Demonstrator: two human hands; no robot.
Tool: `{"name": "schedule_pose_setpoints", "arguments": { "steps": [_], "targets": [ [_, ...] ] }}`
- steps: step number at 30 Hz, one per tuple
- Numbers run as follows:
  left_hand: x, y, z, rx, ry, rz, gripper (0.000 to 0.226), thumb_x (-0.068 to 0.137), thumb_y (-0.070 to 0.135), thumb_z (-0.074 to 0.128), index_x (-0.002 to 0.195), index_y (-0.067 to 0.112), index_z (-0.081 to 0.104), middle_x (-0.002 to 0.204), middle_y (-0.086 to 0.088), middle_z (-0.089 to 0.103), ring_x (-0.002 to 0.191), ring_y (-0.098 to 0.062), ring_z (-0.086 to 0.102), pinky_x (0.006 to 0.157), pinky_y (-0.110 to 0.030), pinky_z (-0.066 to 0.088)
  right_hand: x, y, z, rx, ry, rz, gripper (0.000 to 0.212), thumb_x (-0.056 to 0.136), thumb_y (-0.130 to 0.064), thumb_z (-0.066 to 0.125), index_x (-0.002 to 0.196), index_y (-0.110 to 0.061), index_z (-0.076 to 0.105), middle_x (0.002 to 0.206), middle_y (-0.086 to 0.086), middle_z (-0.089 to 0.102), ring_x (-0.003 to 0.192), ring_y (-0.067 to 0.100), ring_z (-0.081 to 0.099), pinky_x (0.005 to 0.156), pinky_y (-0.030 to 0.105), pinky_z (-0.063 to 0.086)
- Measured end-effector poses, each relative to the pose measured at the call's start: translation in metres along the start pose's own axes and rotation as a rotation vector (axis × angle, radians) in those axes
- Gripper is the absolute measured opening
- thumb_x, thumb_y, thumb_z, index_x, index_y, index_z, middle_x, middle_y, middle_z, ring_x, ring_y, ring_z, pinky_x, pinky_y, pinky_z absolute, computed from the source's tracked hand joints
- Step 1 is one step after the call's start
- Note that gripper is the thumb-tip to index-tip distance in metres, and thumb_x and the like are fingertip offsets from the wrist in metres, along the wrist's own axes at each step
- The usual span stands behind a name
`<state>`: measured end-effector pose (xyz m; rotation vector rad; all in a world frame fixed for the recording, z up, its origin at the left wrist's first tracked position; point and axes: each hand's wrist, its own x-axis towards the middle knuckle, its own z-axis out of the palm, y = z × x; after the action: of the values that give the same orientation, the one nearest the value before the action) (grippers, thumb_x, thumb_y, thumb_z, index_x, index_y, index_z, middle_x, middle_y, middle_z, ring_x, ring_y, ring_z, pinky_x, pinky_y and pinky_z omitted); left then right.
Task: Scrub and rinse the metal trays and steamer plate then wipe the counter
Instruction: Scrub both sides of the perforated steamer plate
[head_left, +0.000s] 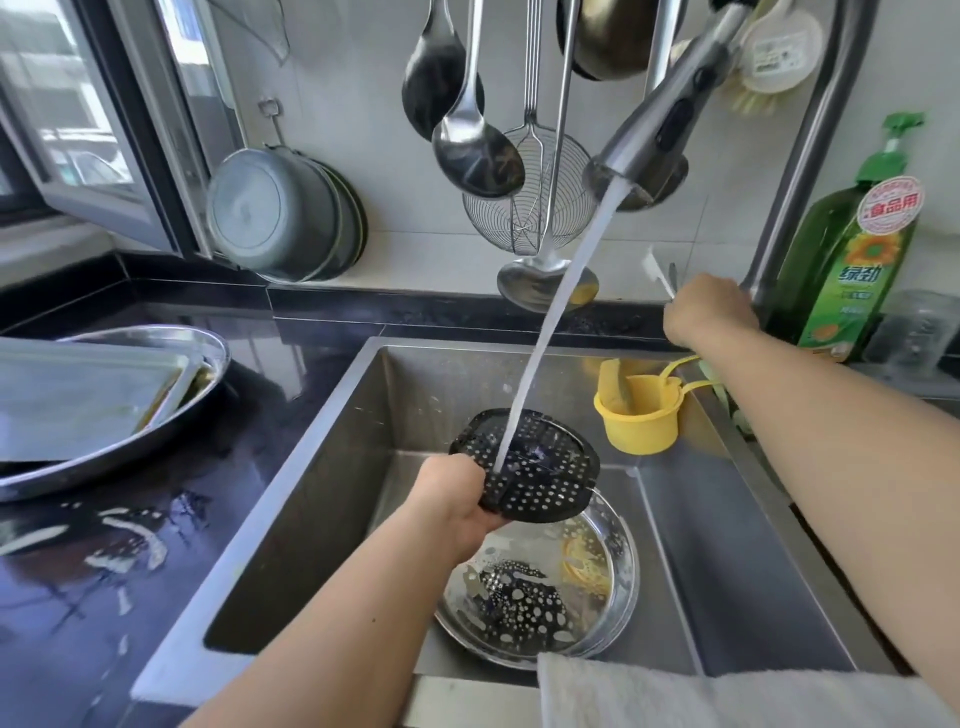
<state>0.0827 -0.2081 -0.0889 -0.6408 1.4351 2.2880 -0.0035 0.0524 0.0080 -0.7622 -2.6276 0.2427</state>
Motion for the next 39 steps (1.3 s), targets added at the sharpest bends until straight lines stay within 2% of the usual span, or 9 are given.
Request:
{"name": "schedule_pose_setpoints", "arguments": {
  "steps": [6,11,14,17,21,23,27,32,39],
  "targets": [
    [-0.008,0.003,-0.002,-0.046,-0.014,-0.067,0.032,0.106,-0.008,0.025,0.098,-0.004,0.056,0.083,-0.02,0.073,0.082,-0.034,0.067,0.068,-0.051,0.056,0.002,-0.002,-0.003,0.109,-0.028,0.033,0.025,0.1,-0.01,0.06,0.122,0.001,0.063,0.091,0.012,0.053,0.077,0.027,0.051,0.047,0.027,0.031],
    [-0.001,0.007,-0.007,0.07,0.074,-0.043,0.027,0.109,0.006,0.034,0.112,0.002,0.06,0.096,-0.018,0.073,0.083,-0.034,0.07,0.054,-0.044,0.061,-0.043,0.011,-0.02,0.016,-0.124,-0.129,0.039,0.105,-0.037,0.045,0.103,-0.003,0.062,0.083,0.013,0.055,0.075,0.032,0.053,0.057,0.033,0.039],
    [-0.008,0.005,-0.006,0.241,0.066,0.076,0.024,0.103,-0.003,0.051,0.123,0.007,0.058,0.109,-0.017,0.067,0.086,-0.028,0.066,0.052,-0.037,0.06,-0.091,0.012,-0.038,0.066,-0.275,-0.188,0.019,0.102,-0.012,0.038,0.085,-0.011,0.047,0.1,0.017,0.055,0.093,0.035,0.054,0.077,0.038,0.048],
    [-0.016,0.0,-0.009,0.402,0.115,0.24,0.016,0.098,-0.004,0.056,0.107,0.005,0.066,0.109,-0.016,0.07,0.102,-0.033,0.069,0.073,-0.039,0.06,-0.137,-0.004,-0.049,0.297,-0.411,-0.237,0.03,0.103,-0.013,0.039,0.077,-0.012,0.054,0.083,0.011,0.056,0.077,0.028,0.051,0.067,0.034,0.039],
    [-0.033,0.018,-0.014,0.829,0.265,0.681,0.018,0.103,0.013,0.053,0.109,0.014,0.07,0.099,-0.002,0.069,0.1,-0.026,0.063,0.083,-0.035,0.049,-0.176,-0.008,-0.022,0.525,-0.278,-0.269,0.029,0.105,-0.022,0.043,0.091,-0.007,0.063,0.075,0.005,0.06,0.07,0.027,0.053,0.062,0.036,0.04],
    [-0.037,0.019,-0.021,0.962,0.285,0.737,0.02,0.105,0.017,0.05,0.109,0.016,0.069,0.098,-0.002,0.068,0.096,-0.026,0.061,0.088,-0.039,0.05,-0.186,0.001,-0.005,0.568,-0.234,-0.241,0.023,0.105,-0.023,0.046,0.101,-0.014,0.067,0.073,-0.001,0.059,0.069,0.025,0.053,0.062,0.038,0.043],
    [-0.033,0.018,-0.04,0.458,0.221,0.425,0.022,0.107,0.011,0.048,0.108,0.007,0.069,0.091,-0.007,0.068,0.085,-0.024,0.066,0.074,-0.038,0.056,-0.189,0.008,0.007,0.574,-0.356,-0.334,0.043,0.105,-0.022,0.05,0.146,-0.033,0.049,0.073,-0.014,0.054,0.062,0.009,0.051,0.057,0.029,0.041],
    [-0.028,0.03,-0.035,-0.097,-0.019,0.286,0.02,0.111,0.01,0.038,0.12,0.01,0.057,0.117,-0.015,0.069,0.098,-0.026,0.071,0.08,-0.043,0.06,-0.193,0.002,-0.004,0.607,-0.333,-0.466,0.062,0.106,-0.02,0.045,0.147,-0.063,0.03,0.064,-0.006,0.044,0.055,0.013,0.039,0.057,0.034,0.038],
    [-0.026,0.023,-0.028,-0.035,-0.242,0.273,0.032,0.112,0.013,0.038,0.134,0.002,0.059,0.126,-0.022,0.071,0.117,-0.035,0.069,0.102,-0.053,0.055,-0.204,-0.006,-0.014,0.475,-0.203,-0.62,0.062,0.104,-0.016,0.045,0.147,-0.058,0.03,0.081,-0.005,0.048,0.077,0.015,0.049,0.069,0.037,0.047]
  ]
}}
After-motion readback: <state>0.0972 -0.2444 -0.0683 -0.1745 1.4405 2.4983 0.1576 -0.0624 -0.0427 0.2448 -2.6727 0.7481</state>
